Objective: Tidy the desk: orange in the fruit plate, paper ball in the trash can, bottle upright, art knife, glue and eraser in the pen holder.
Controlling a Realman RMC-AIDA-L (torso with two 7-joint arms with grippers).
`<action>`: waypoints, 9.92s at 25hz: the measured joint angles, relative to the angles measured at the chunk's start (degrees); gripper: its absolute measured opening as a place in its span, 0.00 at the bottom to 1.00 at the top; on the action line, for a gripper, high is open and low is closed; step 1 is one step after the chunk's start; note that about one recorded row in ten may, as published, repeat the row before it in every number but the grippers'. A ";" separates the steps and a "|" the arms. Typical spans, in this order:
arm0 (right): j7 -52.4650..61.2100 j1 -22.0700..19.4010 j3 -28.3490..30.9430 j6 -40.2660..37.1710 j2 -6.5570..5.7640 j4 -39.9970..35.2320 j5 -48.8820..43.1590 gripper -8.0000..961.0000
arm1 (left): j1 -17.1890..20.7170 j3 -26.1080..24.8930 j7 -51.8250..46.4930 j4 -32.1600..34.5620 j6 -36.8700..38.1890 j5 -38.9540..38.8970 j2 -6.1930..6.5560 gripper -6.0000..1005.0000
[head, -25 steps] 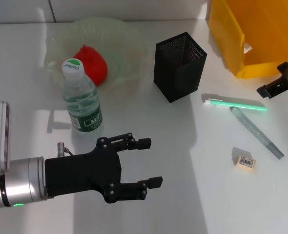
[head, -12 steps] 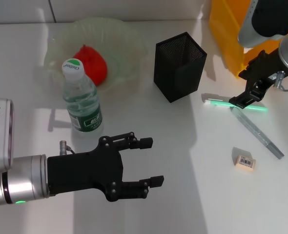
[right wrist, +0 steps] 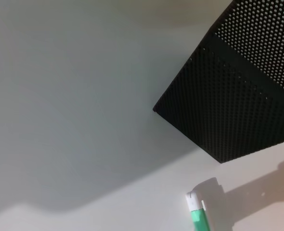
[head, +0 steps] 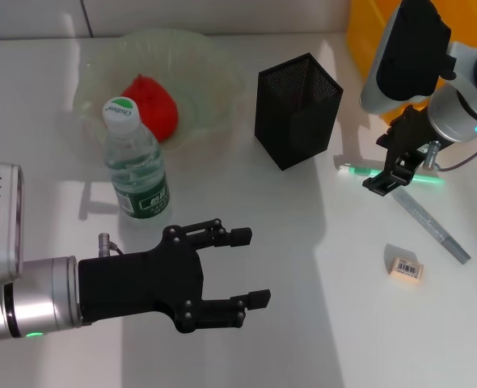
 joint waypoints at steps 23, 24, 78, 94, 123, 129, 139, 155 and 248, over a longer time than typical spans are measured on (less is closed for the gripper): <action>0.25 2.04 -0.24 6.69 0.16 7.73 1.52 0.43 | -0.05 0.16 -0.01 -1.28 -0.24 -0.01 -0.09 0.78; 0.26 2.23 -0.25 6.74 0.15 8.09 1.52 0.43 | -0.07 0.16 -0.01 -1.30 -0.24 -0.01 -0.09 0.78; 4.13 2.75 6.80 1.44 -0.05 2.48 4.03 0.22 | -0.63 0.16 -0.98 -0.62 0.22 0.00 0.00 0.78; 3.17 4.61 1.75 8.35 -0.11 10.06 3.31 0.51 | -0.50 0.15 -0.98 -0.73 0.00 -0.01 0.00 0.78; 2.64 6.80 1.52 12.73 -0.14 17.62 3.70 0.26 | -0.70 0.15 -0.98 -0.72 0.02 -0.01 0.00 0.78; 2.57 7.12 1.52 13.30 -0.18 18.27 3.71 0.26 | -0.74 0.15 -0.98 -0.72 0.15 -0.01 0.00 0.78; 2.55 7.42 1.50 12.87 -0.29 18.90 3.71 0.24 | -0.50 0.15 -0.98 -0.72 0.22 -0.01 0.00 0.78; 4.80 -0.85 11.69 -5.14 -0.11 -8.72 9.59 0.21 | -0.31 0.16 -0.98 -0.57 0.25 -0.01 0.00 0.78; 23.38 -9.51 3.69 -28.43 -0.20 -30.18 8.62 0.85 | -0.91 -0.29 -1.67 -0.33 1.81 -0.01 0.22 0.78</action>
